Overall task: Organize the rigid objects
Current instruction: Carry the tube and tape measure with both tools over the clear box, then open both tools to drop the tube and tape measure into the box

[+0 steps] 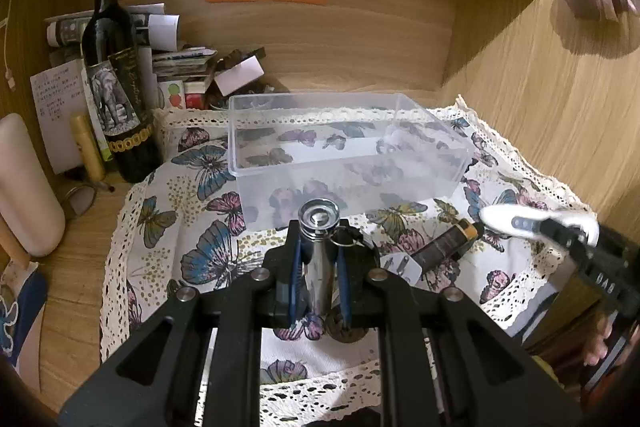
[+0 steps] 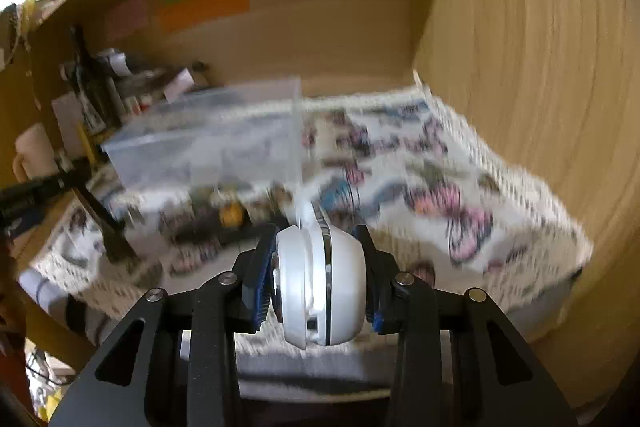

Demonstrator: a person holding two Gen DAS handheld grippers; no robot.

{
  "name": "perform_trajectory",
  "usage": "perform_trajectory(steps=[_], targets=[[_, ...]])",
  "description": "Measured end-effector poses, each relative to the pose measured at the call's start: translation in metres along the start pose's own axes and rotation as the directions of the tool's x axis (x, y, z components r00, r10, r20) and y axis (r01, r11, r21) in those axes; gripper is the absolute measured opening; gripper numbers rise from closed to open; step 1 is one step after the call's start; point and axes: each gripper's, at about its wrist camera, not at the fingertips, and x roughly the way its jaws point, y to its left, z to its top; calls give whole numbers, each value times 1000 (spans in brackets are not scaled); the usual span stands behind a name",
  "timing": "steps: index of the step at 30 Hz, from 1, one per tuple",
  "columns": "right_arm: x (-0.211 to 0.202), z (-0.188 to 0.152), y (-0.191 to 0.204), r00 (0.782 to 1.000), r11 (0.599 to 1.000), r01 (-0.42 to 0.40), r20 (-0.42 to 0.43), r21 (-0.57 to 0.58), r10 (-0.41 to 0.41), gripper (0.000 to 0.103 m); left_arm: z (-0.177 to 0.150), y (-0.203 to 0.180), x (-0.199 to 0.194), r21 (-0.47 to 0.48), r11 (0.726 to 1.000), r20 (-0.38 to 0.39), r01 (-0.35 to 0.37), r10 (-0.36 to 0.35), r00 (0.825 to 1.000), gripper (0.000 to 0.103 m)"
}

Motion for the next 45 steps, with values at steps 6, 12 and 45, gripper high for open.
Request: perform_trajectory(steps=[6, 12, 45], targets=[[-2, 33, 14, 996, 998, -11, 88, -57, 16, 34, 15, 0, -9, 15, 1000, 45, -5, 4, 999, 15], [-2, 67, 24, 983, 995, -43, 172, -89, 58, 34, 42, 2, -18, 25, 1000, 99, -17, 15, 995, 15], [175, 121, 85, 942, 931, -300, -217, -210, 255, 34, 101, 12, 137, 79, 990, -141, -117, 127, 982, 16]])
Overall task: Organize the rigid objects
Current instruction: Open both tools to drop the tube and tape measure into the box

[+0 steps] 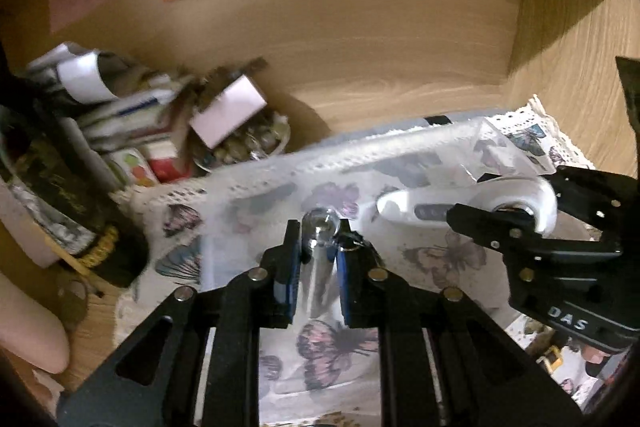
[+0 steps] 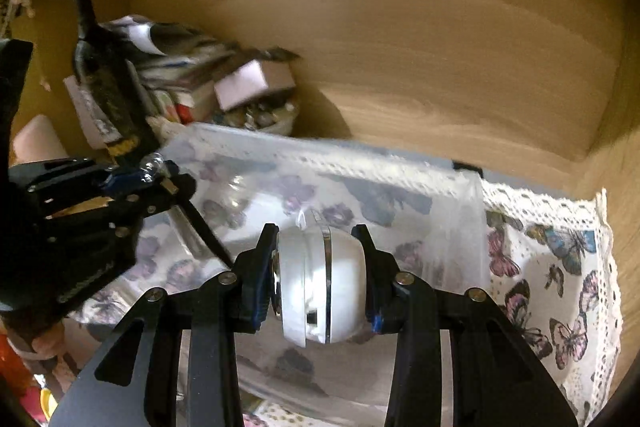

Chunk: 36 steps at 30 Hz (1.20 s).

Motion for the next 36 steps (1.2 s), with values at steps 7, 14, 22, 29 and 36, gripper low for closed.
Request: perform_trajectory(steps=[7, 14, 22, 29, 36], targets=[[-2, -3, -10, 996, 996, 90, -21, -11, -90, 58, 1, -2, -1, -27, 998, -16, 55, -55, 998, 62], [-30, -6, -5, 986, 987, 160, 50, -25, -159, 79, 1, 8, -23, -72, 994, 3, 87, -87, 996, 71], [-79, -16, 9, 967, 978, 206, 161, -30, -199, 91, -13, 14, -64, -81, 994, 68, 73, -67, 995, 90], [-121, -46, 8, 956, 980, 194, 215, 50, -200, 96, -46, 8, -89, -70, 994, 80, 86, -80, 994, 95], [-130, -84, -1, 964, 972, 196, 157, 127, -215, 96, -83, -6, -94, -44, 993, 37, 106, -104, 994, 96]])
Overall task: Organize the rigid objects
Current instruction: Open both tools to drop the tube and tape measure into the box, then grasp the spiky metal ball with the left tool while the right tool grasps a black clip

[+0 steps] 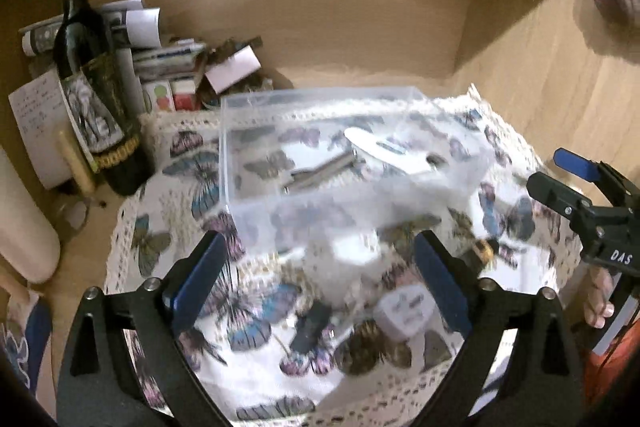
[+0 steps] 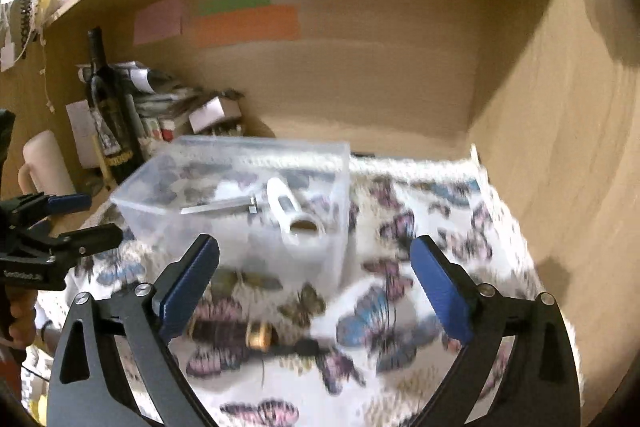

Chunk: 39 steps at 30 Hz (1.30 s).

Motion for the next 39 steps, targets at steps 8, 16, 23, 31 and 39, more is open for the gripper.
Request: perform_trajectory(steps=[8, 16, 23, 31, 39], targets=[[8, -41, -10, 993, 999, 21, -115, 42, -16, 96, -44, -3, 5, 36, 999, -70, 5, -2, 998, 96], [20, -72, -10, 975, 998, 12, -224, 55, 0, 96, -75, 7, 5, -9, 1000, -117, -9, 8, 993, 94], [34, -70, 3, 969, 999, -21, -246, 26, 27, 96, -75, -7, -1, 26, 999, -91, 30, -27, 995, 62], [51, -64, 18, 970, 999, -36, -240, -22, 30, 94, -75, -26, 22, 71, 997, -116, 39, -31, 993, 34], [54, -67, 14, 972, 999, -30, -234, -12, 27, 57, -68, -20, 11, 45, 997, -71, 66, -63, 995, 34]])
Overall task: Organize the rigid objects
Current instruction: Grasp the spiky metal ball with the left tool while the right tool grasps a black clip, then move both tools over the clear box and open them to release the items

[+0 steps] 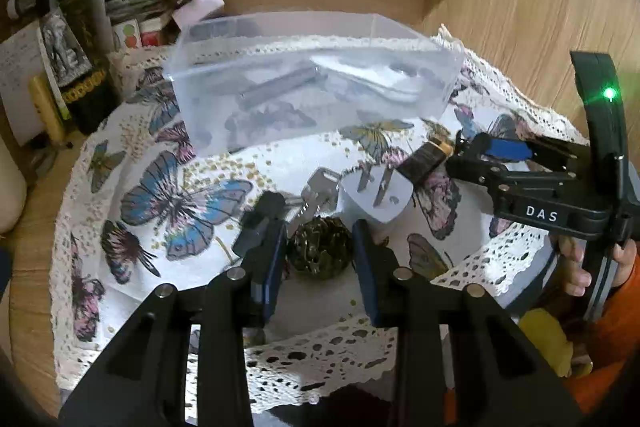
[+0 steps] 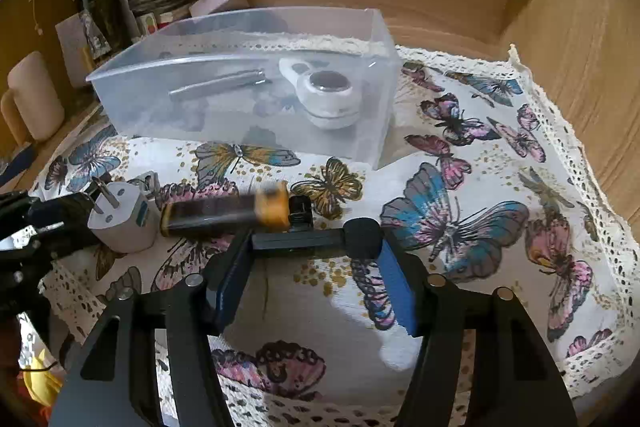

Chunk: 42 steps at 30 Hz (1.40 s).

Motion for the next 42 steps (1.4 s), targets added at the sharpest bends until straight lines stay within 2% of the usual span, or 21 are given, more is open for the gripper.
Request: perform_trajectory(steps=[4, 10, 17, 23, 32, 42], targets=[[-12, 4, -3, 999, 1000, 8, 33, 7, -9, 57, 10, 4, -11, -7, 1000, 39, 0, 0, 999, 34], [-37, 24, -2, 992, 1000, 5, 125, 10, -6, 57, 32, 11, -25, -16, 1000, 115, -23, 25, 993, 34], [-62, 59, 6, 966, 1000, -10, 258, 11, 7, 57, 65, 20, -43, -24, 999, 216, -49, 53, 975, 34], [-61, 89, 16, 948, 999, -32, 316, -4, 31, 58, 92, 30, -39, -31, 998, 246, -60, 66, 967, 34], [-29, 117, 34, 958, 998, -42, 281, -49, 54, 58, 116, 46, -9, -49, 997, 203, -58, 67, 977, 34], [24, 124, 37, 985, 996, -71, 153, -47, 77, 58, 121, 57, 40, -49, 997, 82, -55, 59, 995, 34]])
